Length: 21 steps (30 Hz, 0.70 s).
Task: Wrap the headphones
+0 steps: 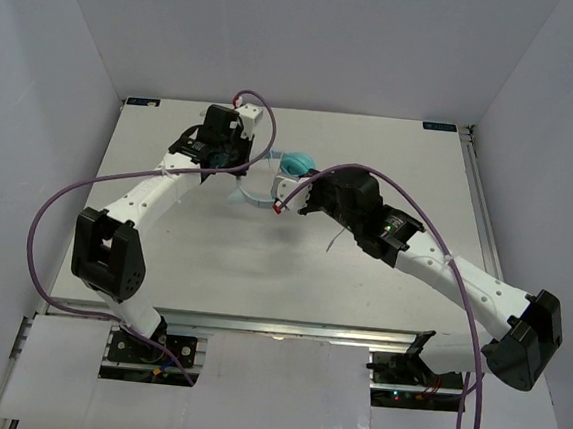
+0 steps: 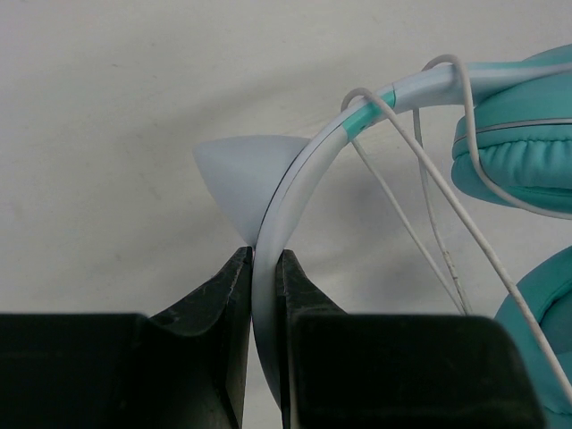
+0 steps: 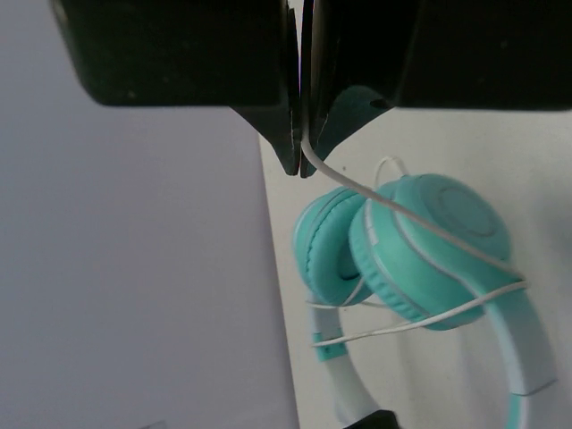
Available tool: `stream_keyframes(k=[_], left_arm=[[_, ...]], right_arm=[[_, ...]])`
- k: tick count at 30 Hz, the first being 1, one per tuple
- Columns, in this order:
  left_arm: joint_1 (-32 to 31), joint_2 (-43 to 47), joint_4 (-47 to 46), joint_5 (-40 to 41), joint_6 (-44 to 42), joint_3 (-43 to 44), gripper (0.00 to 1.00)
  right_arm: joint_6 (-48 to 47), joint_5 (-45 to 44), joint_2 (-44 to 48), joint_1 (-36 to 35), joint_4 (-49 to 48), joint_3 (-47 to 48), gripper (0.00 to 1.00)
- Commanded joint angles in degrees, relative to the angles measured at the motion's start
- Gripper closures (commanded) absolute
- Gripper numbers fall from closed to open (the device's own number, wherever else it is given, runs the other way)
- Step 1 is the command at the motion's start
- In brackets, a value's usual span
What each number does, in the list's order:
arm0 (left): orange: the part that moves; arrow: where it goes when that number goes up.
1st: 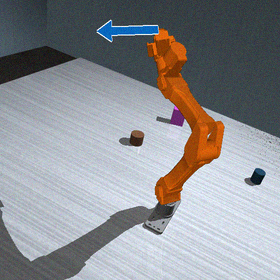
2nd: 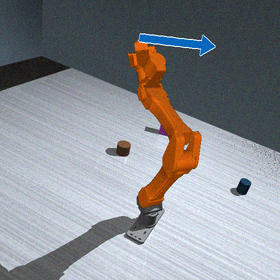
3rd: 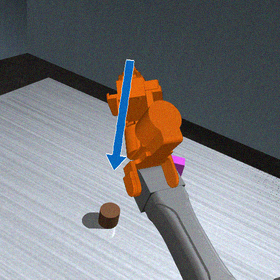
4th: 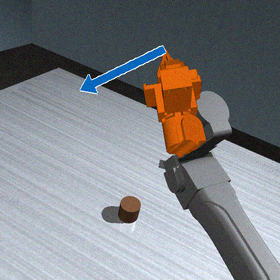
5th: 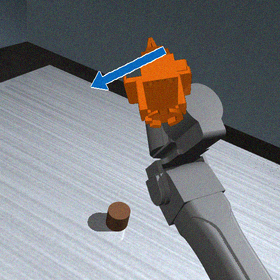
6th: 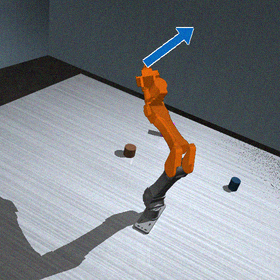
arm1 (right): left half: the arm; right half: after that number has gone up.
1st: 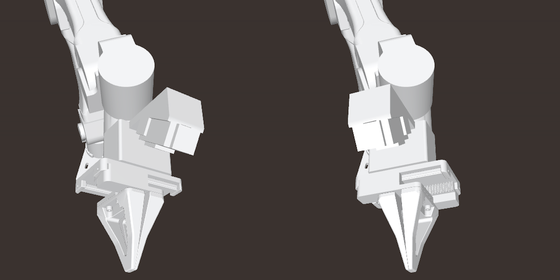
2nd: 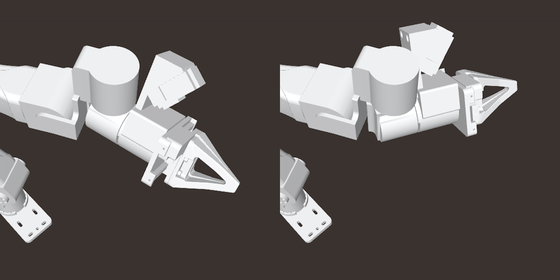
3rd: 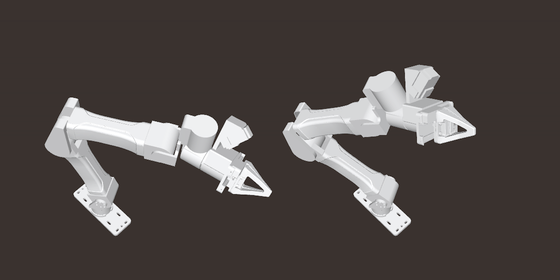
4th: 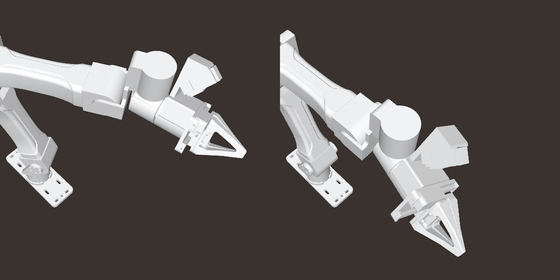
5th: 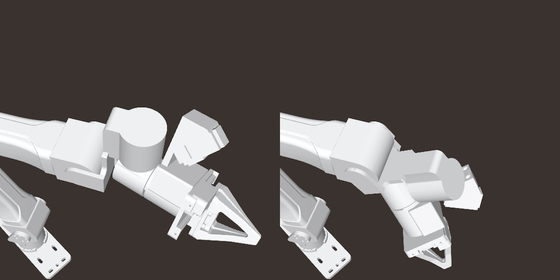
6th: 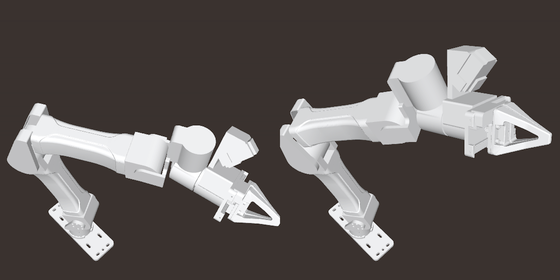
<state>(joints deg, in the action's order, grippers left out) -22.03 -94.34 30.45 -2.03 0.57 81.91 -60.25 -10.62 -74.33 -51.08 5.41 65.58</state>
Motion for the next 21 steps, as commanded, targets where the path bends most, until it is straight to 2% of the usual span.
stream_keyframes(k=[1,13,21], left_arm=[[-1.80,5.09,-2.50,-9.48,-3.10,-1.82,1.00],[-6.00,9.34,-0.65,-18.78,-3.74,-5.32,1.00],[-6.10,15.92,-0.54,-23.79,-3.56,-8.33,1.00]], right_arm=[[-9.84,-5.66,-1.22,-0.78,-12.46,-1.70,0.92],[-7.62,-1.55,-1.79,-0.28,-10.95,-3.90,0.78],[-0.93,6.42,-0.64,4.84,-7.39,-3.91,0.76]])
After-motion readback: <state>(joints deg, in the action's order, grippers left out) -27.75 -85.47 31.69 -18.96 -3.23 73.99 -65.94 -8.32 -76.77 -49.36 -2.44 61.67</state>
